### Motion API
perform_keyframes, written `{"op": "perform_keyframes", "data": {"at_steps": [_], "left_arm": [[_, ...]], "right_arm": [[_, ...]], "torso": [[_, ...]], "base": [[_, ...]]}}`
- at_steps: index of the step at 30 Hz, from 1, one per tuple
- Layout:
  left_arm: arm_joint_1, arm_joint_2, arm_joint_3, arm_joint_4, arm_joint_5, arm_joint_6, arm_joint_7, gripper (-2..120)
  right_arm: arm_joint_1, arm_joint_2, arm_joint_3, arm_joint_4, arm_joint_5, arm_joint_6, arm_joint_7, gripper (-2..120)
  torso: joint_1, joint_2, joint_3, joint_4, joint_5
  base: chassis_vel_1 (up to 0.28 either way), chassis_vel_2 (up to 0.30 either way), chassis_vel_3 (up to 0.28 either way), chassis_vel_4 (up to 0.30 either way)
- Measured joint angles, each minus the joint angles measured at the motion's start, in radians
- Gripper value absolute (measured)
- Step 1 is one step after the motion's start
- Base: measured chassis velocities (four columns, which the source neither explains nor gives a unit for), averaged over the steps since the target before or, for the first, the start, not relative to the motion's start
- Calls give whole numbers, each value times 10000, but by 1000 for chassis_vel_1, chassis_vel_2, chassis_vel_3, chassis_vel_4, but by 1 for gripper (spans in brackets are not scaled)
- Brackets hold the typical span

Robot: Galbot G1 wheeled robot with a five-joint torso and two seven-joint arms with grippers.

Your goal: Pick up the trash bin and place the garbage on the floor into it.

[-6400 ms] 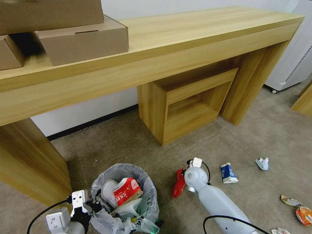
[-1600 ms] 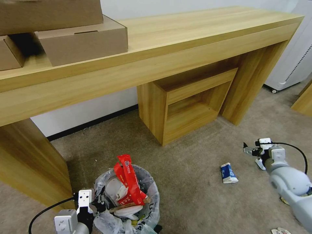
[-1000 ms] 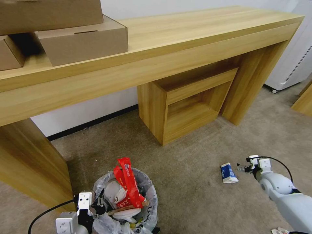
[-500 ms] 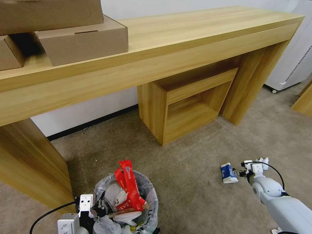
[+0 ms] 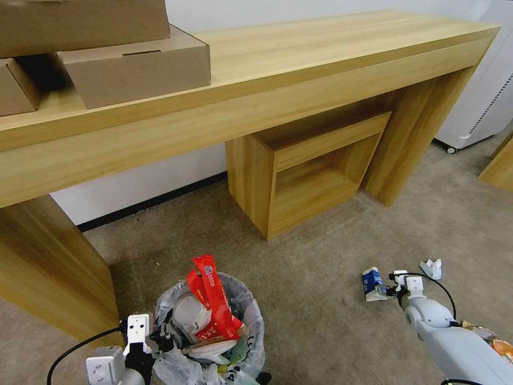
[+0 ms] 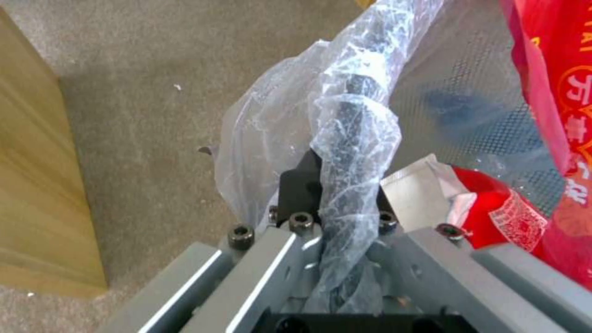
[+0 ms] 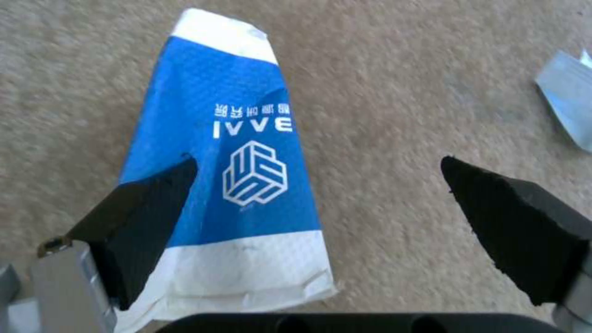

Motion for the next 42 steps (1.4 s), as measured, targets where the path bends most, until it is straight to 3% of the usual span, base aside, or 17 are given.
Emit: {"op": "perform_keyframes", "data": {"at_steps": [16,42], "left_arm": [[-7,37,87,135,271,21,-14,0],[179,67,114,251,511,-62,39,0]], "right_arm": [[142,-221,-383,732,510,-300,549,100],[676,580,-703,-1230,-94,480,142,100]], "torso": [[0,0,0,-1,-1],[0,-1,0,-1,-1]], "base": [[0,0,0,0],[0,0,0,0]]}}
